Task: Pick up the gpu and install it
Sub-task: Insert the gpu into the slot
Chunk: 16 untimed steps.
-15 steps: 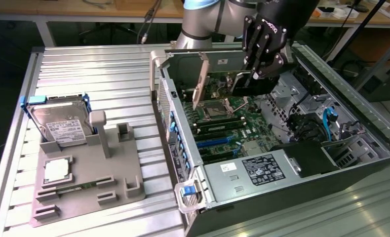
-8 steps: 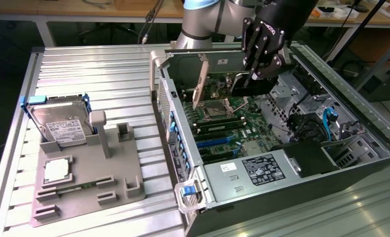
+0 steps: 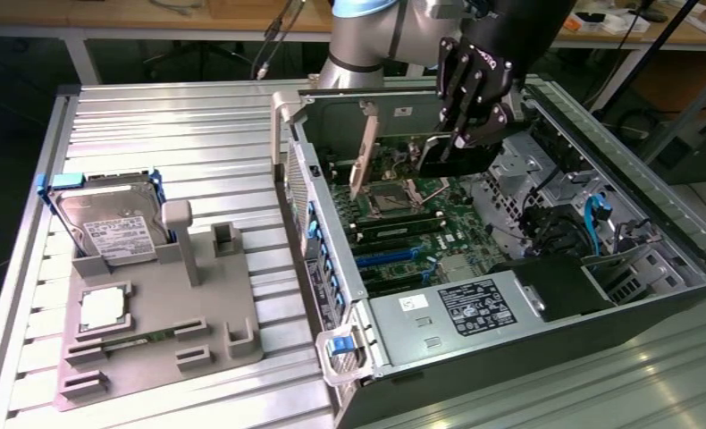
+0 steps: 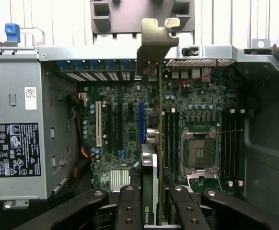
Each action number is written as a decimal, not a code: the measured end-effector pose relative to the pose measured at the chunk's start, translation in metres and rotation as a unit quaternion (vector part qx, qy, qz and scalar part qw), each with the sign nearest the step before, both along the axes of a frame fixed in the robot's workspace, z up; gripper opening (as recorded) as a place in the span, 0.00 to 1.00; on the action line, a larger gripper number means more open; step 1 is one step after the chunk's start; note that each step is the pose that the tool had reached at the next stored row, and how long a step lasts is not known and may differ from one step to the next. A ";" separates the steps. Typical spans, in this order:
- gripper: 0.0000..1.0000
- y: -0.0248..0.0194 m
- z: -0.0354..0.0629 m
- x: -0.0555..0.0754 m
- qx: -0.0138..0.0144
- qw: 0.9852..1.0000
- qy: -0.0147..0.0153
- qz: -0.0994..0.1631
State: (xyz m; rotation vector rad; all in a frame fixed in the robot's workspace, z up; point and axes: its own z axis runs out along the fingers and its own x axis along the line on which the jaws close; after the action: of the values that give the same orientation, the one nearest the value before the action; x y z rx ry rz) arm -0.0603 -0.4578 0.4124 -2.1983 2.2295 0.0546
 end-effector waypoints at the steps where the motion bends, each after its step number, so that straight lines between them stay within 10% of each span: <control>1: 0.27 0.0002 -0.0005 0.000 0.000 1.000 0.000 0.000; 16: 0.27 0.0024 -0.0082 0.001 0.000 1.000 -0.004 0.000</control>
State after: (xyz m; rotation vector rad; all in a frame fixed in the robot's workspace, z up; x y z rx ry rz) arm -0.0596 -0.4554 0.4043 -2.1944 2.2256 0.0461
